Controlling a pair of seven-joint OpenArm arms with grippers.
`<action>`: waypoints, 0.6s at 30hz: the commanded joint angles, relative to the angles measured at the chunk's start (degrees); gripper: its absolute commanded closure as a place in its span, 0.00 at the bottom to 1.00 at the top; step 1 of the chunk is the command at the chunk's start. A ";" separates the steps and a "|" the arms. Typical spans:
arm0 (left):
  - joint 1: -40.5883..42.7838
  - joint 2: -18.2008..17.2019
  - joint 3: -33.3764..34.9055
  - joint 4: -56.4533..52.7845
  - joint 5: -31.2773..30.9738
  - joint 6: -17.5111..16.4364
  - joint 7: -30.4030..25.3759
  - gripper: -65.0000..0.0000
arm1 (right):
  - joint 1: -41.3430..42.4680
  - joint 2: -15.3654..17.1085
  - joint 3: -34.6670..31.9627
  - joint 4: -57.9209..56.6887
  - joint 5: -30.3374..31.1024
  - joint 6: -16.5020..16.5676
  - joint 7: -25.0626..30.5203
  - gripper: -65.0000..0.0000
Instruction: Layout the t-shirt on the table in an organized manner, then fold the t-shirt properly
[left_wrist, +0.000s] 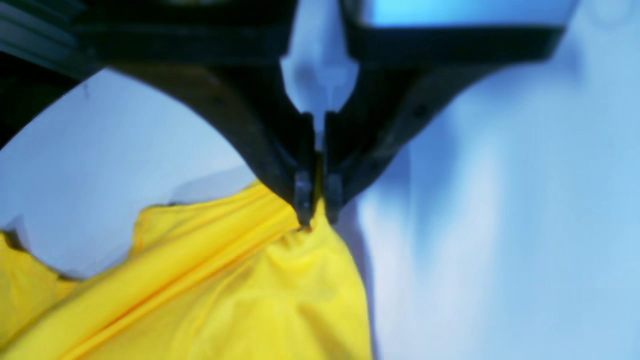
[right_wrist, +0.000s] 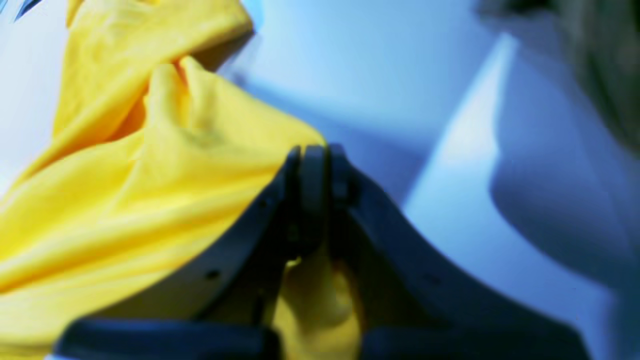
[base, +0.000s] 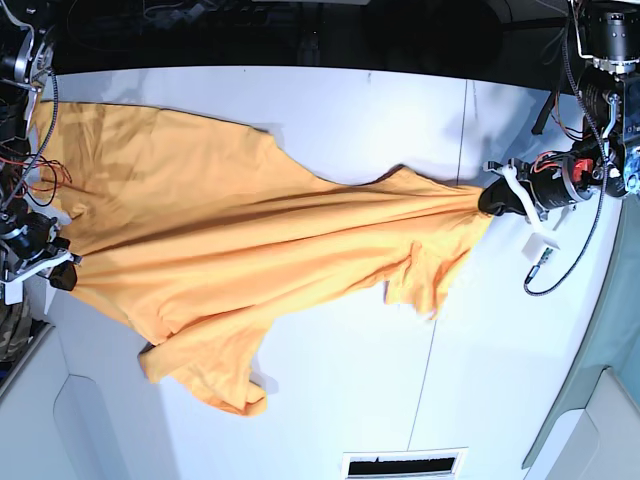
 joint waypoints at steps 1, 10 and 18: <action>-1.11 -1.49 -0.63 0.66 -0.02 0.68 0.02 0.82 | 1.70 2.25 1.29 1.16 3.10 -1.38 1.25 0.80; 3.21 -1.68 -0.68 10.54 -13.07 -3.49 8.39 0.60 | -2.43 2.82 14.14 13.49 16.59 -0.76 -23.39 0.45; 22.53 3.67 -4.83 29.42 -12.55 -3.49 8.35 0.60 | -21.88 6.78 17.68 38.82 26.71 -1.01 -32.50 0.46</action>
